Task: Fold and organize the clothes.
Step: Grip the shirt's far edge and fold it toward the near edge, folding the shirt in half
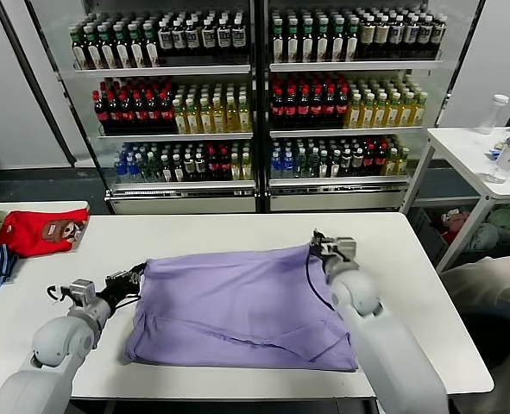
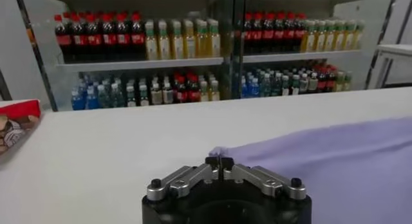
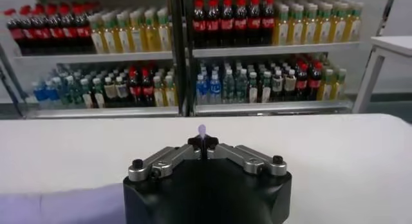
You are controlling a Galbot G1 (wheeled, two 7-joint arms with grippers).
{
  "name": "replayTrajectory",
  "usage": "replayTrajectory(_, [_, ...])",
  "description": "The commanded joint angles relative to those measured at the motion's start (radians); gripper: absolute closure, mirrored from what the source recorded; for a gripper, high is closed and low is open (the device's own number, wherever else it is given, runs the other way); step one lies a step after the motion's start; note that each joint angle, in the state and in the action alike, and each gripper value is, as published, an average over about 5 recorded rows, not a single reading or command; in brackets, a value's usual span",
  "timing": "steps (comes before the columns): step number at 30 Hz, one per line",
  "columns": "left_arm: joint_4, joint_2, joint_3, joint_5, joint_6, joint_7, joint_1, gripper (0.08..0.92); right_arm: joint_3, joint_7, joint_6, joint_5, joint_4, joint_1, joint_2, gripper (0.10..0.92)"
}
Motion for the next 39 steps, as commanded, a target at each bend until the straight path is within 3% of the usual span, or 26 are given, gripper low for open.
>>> replayTrajectory(1, [-0.107,0.006,-0.066,-0.007,-0.042,-0.014,0.161,0.916,0.067,0.01,-0.01,0.03,0.258,-0.238,-0.083,0.909])
replayTrajectory(15, [-0.198,0.011,-0.122,0.036,-0.031,0.01,0.285,0.916,0.037,0.023,-0.027,-0.004,0.305,-0.31,-0.084,0.909])
replayTrajectory(24, [-0.256,0.021,-0.174,0.14,0.134,0.084,0.316,0.915,0.05,0.025,-0.065,-0.007,0.339,-0.38,-0.088,0.909])
replayTrajectory(35, [-0.337,0.019,-0.23,0.207,0.223,0.087,0.381,0.915,0.062,0.013,-0.064,-0.034,0.341,-0.411,-0.082,0.907])
replayTrajectory(39, [-0.374,0.005,-0.219,0.253,0.236,0.071,0.399,0.894,0.089,0.003,-0.06,-0.055,0.363,-0.447,-0.08,0.843])
